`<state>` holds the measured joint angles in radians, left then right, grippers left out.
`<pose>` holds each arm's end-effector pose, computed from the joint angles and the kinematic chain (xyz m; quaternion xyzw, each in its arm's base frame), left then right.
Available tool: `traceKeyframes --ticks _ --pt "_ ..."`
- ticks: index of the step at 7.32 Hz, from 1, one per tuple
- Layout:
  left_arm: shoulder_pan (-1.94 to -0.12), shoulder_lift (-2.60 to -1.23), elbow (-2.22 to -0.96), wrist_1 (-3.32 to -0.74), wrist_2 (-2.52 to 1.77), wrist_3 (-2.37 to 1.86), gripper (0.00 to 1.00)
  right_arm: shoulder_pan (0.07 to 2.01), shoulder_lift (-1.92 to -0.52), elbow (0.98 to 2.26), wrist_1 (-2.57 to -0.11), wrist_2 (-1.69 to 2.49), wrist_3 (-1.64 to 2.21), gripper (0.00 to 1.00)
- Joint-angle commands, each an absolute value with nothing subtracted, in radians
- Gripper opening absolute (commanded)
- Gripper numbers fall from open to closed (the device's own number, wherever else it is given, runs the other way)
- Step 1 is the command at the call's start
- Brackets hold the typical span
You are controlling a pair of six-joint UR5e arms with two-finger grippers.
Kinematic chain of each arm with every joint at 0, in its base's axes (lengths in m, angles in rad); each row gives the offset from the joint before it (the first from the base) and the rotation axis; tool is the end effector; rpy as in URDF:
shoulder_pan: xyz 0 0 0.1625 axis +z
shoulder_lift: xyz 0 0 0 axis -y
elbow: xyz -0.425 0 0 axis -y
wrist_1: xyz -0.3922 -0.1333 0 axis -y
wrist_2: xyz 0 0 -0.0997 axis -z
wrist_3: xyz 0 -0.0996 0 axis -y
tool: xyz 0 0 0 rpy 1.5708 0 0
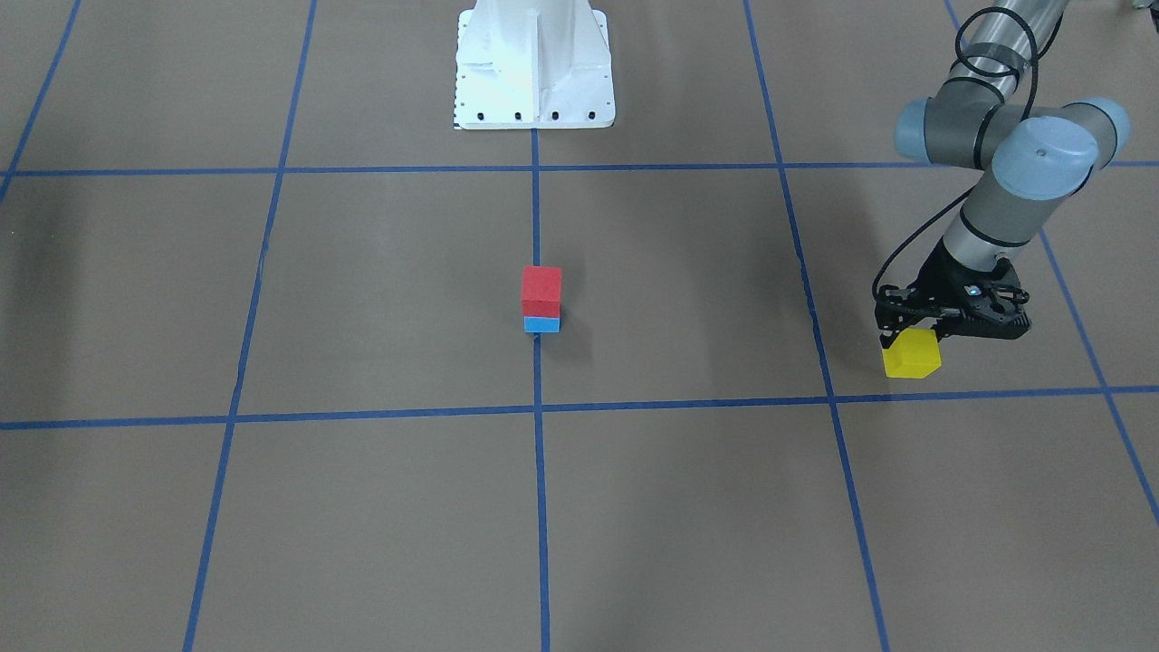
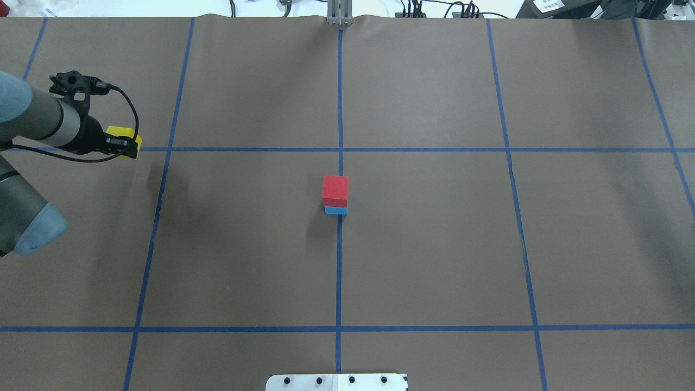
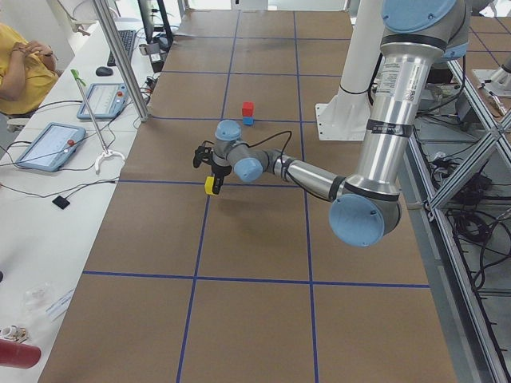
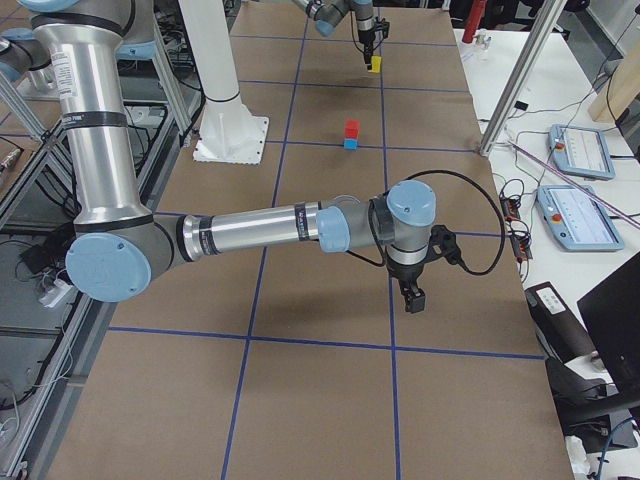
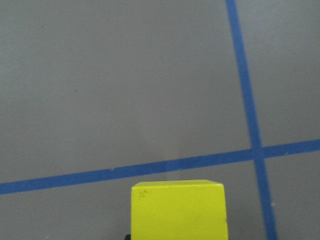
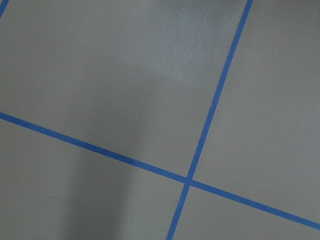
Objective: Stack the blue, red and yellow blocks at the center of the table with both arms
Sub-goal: 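Carry the yellow cube with the left gripper onto the red cube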
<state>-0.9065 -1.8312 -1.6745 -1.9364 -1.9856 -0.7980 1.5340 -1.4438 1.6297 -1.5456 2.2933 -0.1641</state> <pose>0.3033 -0.5385 0.4350 0.1315 0.3763 0.0122 0.9170 0.0471 -0.5545 0.5638 0.1207 -0.3445 -0.1303 0.9218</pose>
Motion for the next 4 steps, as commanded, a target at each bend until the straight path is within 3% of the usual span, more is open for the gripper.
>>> traceKeyframes --ticks 1,4 --pt "-0.901 -2.042 -1.808 -1.557 -1.985 -0.810 0.00 1.534 -1.447 1.628 -1.546 2.292 -0.164 1.00" --pt "-0.723 -2.260 -1.836 -1.368 -1.970 -0.967 0.00 1.534 -1.453 1.618 -1.549 2.290 -0.166 1.00"
